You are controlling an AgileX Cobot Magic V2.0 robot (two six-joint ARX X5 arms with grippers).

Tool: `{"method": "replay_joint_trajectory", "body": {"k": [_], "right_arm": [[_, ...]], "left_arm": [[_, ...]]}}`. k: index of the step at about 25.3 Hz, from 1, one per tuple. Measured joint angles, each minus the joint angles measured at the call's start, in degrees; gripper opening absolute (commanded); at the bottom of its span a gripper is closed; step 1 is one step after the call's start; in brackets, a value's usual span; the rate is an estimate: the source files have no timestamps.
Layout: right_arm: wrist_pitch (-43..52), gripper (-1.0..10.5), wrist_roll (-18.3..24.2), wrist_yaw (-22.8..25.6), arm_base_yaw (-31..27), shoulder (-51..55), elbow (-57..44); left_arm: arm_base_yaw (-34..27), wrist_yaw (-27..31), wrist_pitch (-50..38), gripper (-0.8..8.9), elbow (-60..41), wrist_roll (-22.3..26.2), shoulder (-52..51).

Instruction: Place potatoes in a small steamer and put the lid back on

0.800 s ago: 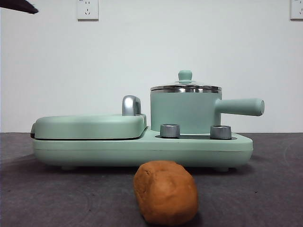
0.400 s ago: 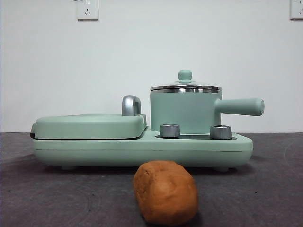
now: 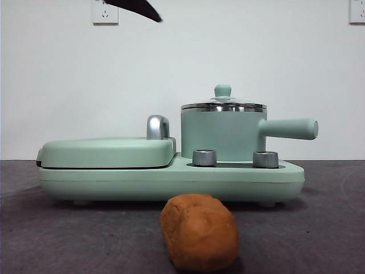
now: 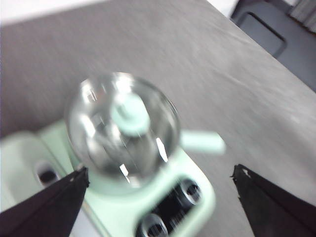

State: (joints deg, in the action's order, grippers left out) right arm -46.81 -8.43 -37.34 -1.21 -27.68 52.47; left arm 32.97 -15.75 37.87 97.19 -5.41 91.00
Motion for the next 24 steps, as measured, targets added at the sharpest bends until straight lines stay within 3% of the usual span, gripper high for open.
{"method": "replay_joint_trajectory", "body": {"k": [7,17,24], "right_arm": [[0.0,4.8,0.0,0.0,0.0,0.0,0.0],[0.0,4.8,0.0,0.0,0.0,0.0,0.0],[0.0,4.8,0.0,0.0,0.0,0.0,0.0]], "left_arm": [[1.8,5.5,-8.8,4.67,3.9,1.3,10.5],[3.4,5.9,-13.0,4.65,3.9,3.4,19.2],[4.7,8.0,-17.8,4.64,3.9,9.2,22.0]]}}
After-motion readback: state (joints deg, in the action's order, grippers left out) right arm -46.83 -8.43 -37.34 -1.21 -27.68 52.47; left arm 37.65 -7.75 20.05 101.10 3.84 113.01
